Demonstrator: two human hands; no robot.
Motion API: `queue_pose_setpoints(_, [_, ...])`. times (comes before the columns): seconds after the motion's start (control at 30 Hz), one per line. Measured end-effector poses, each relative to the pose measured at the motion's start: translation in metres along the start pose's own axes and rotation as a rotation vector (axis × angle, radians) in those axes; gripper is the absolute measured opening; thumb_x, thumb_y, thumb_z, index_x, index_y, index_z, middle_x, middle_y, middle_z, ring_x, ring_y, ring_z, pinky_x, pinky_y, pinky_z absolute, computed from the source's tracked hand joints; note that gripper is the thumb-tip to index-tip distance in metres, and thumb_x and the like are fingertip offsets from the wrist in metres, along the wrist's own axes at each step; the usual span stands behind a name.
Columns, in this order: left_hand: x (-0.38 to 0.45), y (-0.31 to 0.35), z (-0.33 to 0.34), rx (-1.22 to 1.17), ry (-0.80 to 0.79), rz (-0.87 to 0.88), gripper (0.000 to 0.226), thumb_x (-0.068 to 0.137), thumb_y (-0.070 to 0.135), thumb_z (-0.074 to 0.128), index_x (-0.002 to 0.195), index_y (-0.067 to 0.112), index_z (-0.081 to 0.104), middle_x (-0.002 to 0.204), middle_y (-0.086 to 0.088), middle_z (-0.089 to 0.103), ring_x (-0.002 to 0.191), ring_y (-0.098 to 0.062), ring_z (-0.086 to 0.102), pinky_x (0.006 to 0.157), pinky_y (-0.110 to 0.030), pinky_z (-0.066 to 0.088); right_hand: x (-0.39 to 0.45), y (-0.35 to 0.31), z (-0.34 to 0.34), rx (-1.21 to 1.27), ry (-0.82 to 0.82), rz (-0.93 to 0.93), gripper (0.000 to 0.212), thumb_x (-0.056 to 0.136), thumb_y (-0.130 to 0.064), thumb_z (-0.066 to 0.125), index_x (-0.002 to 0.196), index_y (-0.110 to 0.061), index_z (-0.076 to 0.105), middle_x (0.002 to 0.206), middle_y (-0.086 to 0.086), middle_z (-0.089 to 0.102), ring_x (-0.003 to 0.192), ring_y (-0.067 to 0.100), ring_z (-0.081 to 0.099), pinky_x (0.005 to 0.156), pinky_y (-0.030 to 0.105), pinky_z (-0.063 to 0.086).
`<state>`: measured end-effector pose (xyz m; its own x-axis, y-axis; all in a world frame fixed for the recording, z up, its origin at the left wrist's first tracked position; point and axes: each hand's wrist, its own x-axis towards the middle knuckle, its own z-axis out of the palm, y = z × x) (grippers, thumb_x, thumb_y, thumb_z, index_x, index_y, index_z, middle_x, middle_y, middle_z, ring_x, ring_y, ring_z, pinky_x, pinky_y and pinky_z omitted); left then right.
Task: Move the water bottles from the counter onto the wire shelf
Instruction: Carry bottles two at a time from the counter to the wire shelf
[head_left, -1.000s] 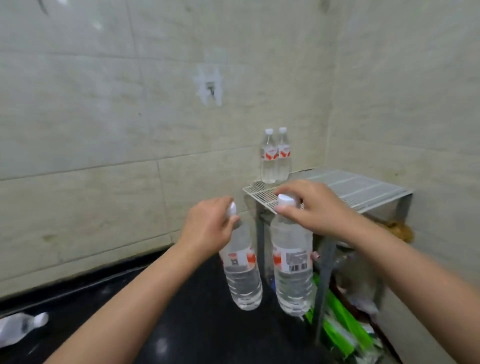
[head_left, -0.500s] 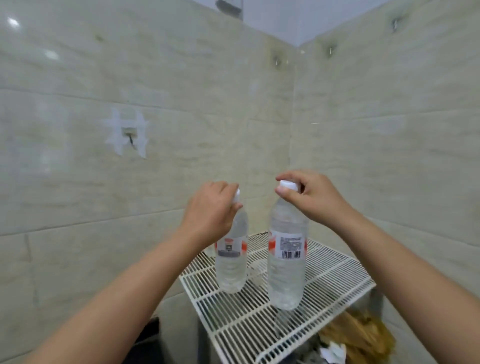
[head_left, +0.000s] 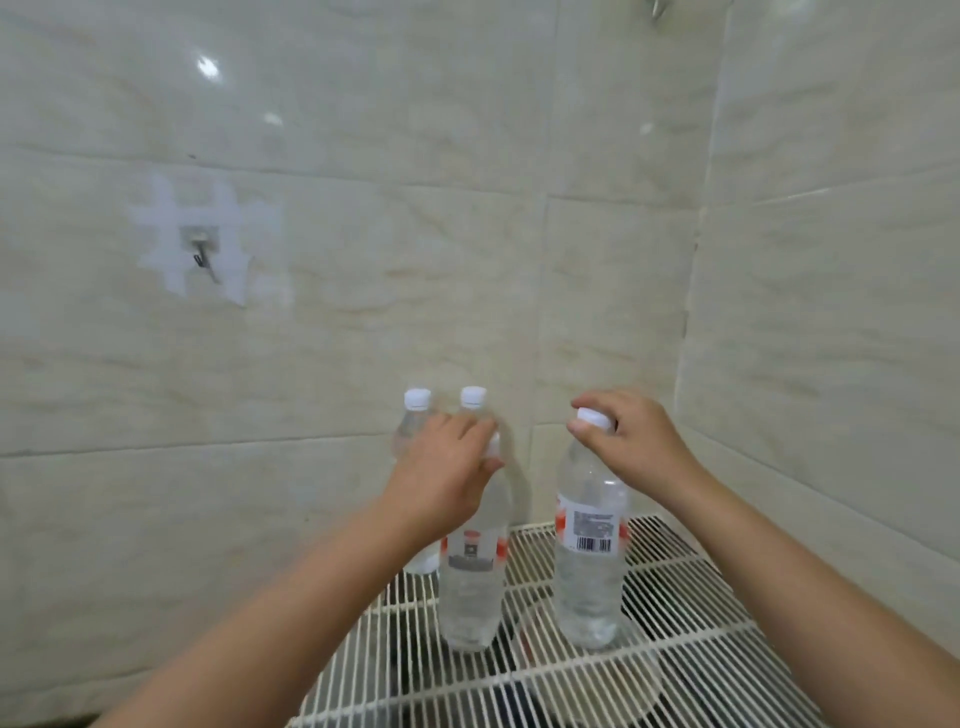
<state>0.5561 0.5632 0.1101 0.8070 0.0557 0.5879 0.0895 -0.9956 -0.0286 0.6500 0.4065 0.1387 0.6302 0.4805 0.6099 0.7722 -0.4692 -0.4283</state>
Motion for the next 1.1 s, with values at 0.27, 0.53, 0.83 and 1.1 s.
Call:
queue_pose_setpoints(0.27, [0.060,0.016,0.027,0.056,-0.044,-0.205,0.046,0.100,0.027,0.038,0.142,0.011,0.033,0.142,-0.008,0.045,0.128,-0.025,0.039,0.102,-0.029,0.027,0.044,0.057,0.036,0.118,-0.043,-0.064,0.029,0.088,-0.011,0.058,0.113,0.002,0.061,0.119,0.020,0.061,0.113,0.030,0.051,0.093,0.028,0.033])
queue_pose_setpoints(0.53, [0.093,0.021,0.059,-0.083,-0.018,-0.228,0.044,0.099,0.024,0.042,0.138,0.005,0.040,0.134,-0.015,0.051,0.125,-0.030,0.041,0.102,-0.037,0.034,0.077,0.073,0.054,0.059,-0.056,-0.034,0.032,0.089,-0.017,0.056,0.117,-0.002,0.059,0.119,0.020,0.060,0.113,0.032,0.050,0.094,0.030,0.035])
queue_pose_setpoints(0.83, [0.114,0.020,0.065,-0.064,-0.128,-0.298,0.035,0.097,0.029,0.045,0.119,0.003,0.052,0.119,-0.018,0.056,0.114,-0.032,0.049,0.092,-0.036,0.040,0.087,0.089,0.052,-0.068,-0.048,0.091,0.035,0.091,-0.024,0.052,0.121,-0.007,0.055,0.121,0.020,0.055,0.116,0.033,0.047,0.094,0.033,0.039])
queue_pose_setpoints(1.1, [0.130,0.009,0.045,-0.096,-0.370,-0.148,0.044,0.097,0.008,0.042,0.141,0.007,0.037,0.145,-0.013,0.041,0.135,-0.026,0.037,0.111,-0.032,0.029,0.098,0.095,0.019,-0.215,-0.393,-0.035,0.030,0.091,-0.015,0.051,0.116,0.000,0.057,0.122,0.017,0.059,0.115,0.030,0.053,0.087,0.032,0.041])
